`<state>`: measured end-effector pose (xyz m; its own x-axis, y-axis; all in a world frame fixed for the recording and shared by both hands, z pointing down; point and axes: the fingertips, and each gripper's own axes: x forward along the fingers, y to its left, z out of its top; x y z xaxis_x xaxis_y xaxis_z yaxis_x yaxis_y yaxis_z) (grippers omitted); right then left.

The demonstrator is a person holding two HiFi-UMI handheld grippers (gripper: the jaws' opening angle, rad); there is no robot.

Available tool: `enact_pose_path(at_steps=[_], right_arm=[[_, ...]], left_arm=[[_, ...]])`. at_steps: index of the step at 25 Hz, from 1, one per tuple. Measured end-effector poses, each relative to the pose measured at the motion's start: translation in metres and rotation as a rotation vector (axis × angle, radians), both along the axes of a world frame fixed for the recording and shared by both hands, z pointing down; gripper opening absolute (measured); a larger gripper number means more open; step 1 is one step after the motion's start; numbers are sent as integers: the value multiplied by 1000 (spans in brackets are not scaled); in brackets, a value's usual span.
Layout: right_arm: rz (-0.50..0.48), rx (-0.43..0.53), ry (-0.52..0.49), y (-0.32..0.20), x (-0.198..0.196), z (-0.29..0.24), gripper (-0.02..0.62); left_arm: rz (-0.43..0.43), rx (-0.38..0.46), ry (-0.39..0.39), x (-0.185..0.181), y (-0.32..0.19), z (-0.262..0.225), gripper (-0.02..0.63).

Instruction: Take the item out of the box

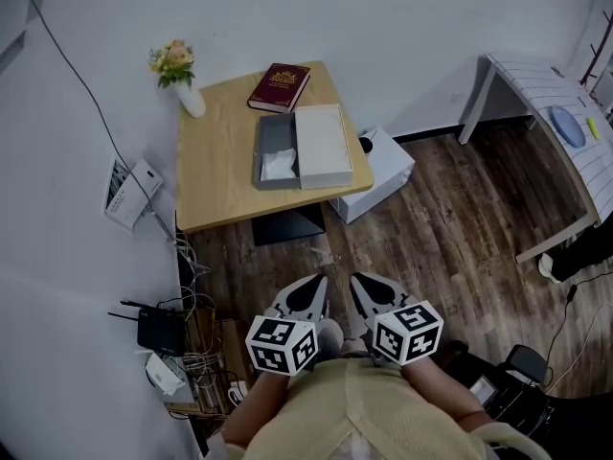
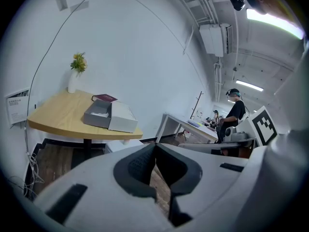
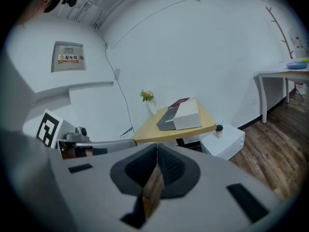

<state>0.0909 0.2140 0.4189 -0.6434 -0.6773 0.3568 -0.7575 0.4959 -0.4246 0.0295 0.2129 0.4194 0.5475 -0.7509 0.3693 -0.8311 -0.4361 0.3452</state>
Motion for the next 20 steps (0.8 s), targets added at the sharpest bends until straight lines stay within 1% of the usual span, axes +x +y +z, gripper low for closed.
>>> enact_pose_path(at_steps=[4, 9, 20], right_arm=[[-1, 0, 16, -14, -1, 4, 31], [17, -10, 29, -45, -1, 7, 31], [-14, -11, 62, -110, -32, 6, 31]], left_arm=[[-5, -8, -5, -4, -18, 6, 20], [4, -9, 1, -8, -52, 9, 20], [20, -29, -2, -32, -120, 10, 20]])
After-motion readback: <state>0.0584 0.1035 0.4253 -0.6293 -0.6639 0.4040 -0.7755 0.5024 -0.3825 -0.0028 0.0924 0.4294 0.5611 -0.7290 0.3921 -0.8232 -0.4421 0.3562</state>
